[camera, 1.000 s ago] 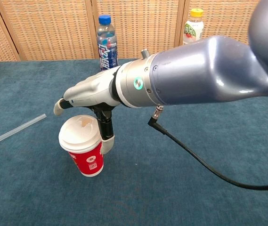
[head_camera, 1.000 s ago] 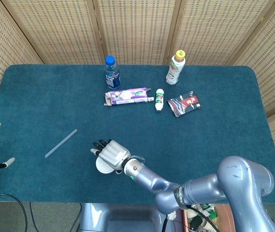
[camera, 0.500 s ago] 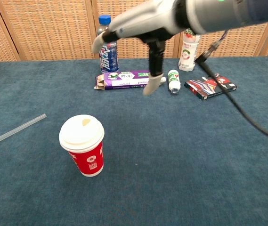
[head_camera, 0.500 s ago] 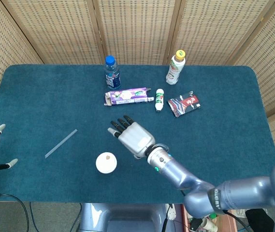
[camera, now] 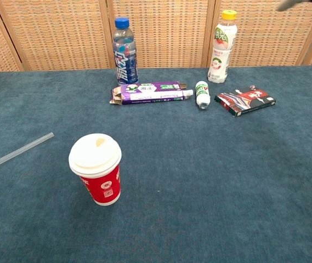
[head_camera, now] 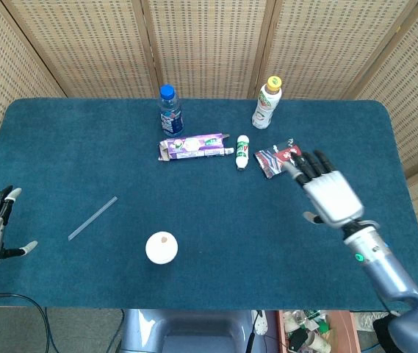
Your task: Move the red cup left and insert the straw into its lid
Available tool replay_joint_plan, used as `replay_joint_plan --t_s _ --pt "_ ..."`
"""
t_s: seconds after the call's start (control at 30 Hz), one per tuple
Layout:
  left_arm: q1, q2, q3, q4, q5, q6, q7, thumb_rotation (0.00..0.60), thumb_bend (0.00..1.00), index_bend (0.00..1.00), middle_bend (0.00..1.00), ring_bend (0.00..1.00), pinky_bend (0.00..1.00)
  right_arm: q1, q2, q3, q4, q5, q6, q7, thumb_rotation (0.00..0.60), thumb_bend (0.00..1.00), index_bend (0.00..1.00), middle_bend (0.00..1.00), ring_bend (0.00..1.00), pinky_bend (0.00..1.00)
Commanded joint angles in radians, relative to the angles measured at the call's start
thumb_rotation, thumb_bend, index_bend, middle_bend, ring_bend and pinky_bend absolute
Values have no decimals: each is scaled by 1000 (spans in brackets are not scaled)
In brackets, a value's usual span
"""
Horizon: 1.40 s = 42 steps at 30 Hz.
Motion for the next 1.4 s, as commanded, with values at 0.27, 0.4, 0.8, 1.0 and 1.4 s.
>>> replay_joint_plan --t_s 0.27,0.4,0.8,1.0,1.4 --pt "-86 -17 -42 -46 -96 -118 65 600 56 0 0 0 0 -398 -205 -49 477 -170 317 298 600 0 0 0 0 0" --pt "-116 -31 -61 -72 -153 -146 110 600 56 0 0 0 0 -462 -235 -44 501 -184 347 340 600 0 0 0 0 0" --pt "-313 -168 -175 -84 -528 -216 377 600 56 269 0 0 0 -544 -208 7 391 -250 405 387 600 0 0 0 0 0" --pt "-421 -275 -220 18 -765 -196 511 600 56 372 0 0 0 -562 -199 33 403 -251 378 403 600 0 0 0 0 0" --pt "-560 -457 -246 271 -994 -192 653 600 182 417 0 0 0 -585 -192 79 421 -256 320 444 600 0 0 0 0 0"
